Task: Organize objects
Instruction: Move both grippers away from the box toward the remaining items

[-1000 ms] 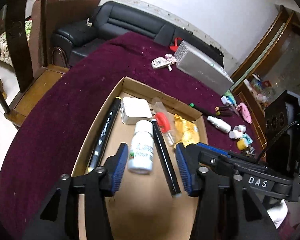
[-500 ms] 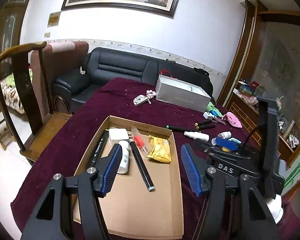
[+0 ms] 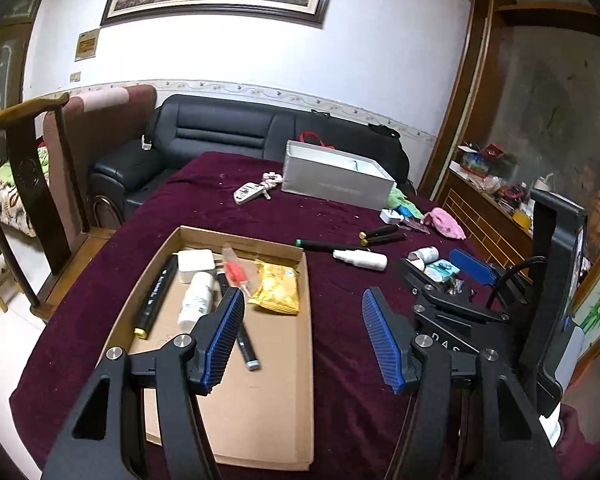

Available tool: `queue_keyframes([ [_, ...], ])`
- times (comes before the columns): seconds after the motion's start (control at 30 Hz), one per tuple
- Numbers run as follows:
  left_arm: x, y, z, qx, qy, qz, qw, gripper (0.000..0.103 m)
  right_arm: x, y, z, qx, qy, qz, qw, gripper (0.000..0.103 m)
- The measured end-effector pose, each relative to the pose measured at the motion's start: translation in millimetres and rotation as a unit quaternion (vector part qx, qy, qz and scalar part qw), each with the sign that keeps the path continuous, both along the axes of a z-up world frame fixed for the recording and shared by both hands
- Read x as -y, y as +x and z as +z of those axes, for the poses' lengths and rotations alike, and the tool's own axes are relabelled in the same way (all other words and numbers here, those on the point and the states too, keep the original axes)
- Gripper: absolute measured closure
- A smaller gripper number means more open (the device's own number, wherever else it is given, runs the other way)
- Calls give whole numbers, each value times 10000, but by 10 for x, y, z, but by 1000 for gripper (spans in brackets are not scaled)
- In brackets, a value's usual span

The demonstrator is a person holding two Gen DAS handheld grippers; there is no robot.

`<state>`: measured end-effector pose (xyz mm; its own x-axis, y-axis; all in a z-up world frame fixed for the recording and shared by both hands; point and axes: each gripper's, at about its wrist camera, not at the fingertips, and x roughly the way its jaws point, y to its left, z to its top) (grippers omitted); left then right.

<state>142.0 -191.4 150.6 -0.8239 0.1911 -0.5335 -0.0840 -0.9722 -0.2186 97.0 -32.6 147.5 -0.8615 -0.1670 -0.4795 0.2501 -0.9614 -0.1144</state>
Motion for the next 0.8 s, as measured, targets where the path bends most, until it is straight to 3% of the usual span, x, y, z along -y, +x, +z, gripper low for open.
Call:
queue_keyframes([
  [0.57, -475, -132, -119, 392, -196, -360, 9984, 47, -369, -154, -174, 314, -138, -217, 9992, 28],
  [0.8, -660, -316, -342, 785, -154, -545, 9953, 47, -498, -333, -255, 654, -234, -102, 9975, 28],
])
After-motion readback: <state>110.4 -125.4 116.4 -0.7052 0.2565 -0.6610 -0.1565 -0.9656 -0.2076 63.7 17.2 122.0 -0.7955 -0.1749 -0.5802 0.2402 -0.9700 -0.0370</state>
